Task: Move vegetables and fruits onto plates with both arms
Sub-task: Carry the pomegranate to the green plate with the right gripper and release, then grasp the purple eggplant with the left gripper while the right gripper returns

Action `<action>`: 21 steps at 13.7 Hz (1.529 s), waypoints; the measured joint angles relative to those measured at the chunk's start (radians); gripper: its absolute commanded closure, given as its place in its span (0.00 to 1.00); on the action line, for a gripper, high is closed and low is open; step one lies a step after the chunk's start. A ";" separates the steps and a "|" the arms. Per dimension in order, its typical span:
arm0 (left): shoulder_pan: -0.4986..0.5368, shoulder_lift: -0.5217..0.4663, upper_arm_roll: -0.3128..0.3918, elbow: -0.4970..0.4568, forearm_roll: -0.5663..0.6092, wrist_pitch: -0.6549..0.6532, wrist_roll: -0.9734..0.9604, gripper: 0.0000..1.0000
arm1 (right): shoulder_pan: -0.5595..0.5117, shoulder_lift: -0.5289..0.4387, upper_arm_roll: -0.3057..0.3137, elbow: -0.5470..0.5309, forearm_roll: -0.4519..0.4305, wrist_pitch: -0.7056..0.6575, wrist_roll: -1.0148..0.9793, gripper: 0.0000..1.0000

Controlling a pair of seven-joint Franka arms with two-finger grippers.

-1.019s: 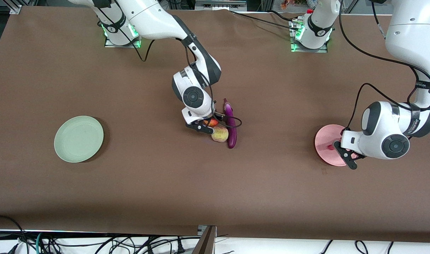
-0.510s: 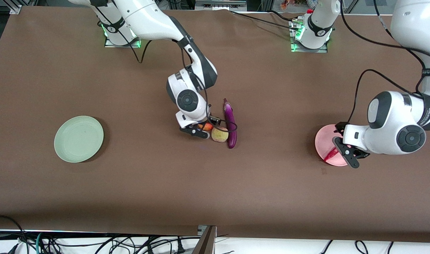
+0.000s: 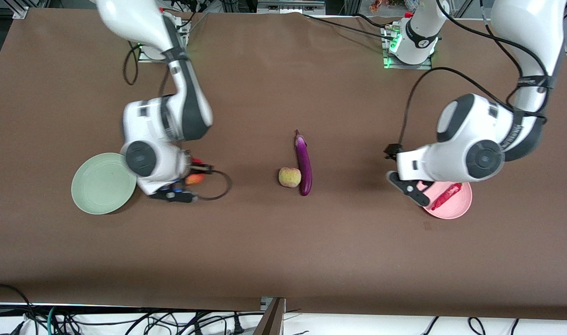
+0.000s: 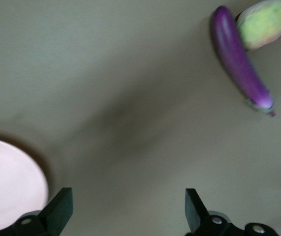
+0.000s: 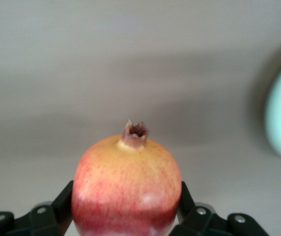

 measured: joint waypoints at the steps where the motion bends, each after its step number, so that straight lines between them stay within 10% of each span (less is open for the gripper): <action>1: -0.025 0.006 -0.020 -0.005 0.000 0.004 -0.107 0.00 | -0.054 0.001 -0.027 -0.006 0.000 -0.020 -0.105 0.75; 6: -0.240 0.088 -0.027 -0.068 -0.001 0.247 -0.595 0.00 | -0.336 0.073 -0.032 -0.023 -0.035 0.000 -0.394 0.75; 14: -0.348 0.186 -0.005 -0.295 0.199 0.750 -0.881 0.04 | -0.408 0.213 -0.027 -0.024 -0.036 0.143 -0.452 0.71; 15: -0.350 0.209 -0.004 -0.295 0.246 0.772 -0.920 0.45 | -0.414 0.220 -0.027 -0.024 -0.036 0.148 -0.455 0.62; 16: -0.351 0.224 -0.003 -0.295 0.277 0.785 -0.943 0.84 | -0.420 0.225 -0.026 -0.024 -0.036 0.150 -0.458 0.31; 17: -0.351 0.230 0.000 -0.295 0.289 0.788 -0.952 0.98 | -0.427 0.228 -0.023 -0.024 -0.036 0.150 -0.460 0.00; 21: -0.347 0.223 0.006 -0.283 0.311 0.754 -0.955 1.00 | -0.423 0.219 -0.013 -0.005 -0.036 0.129 -0.466 0.00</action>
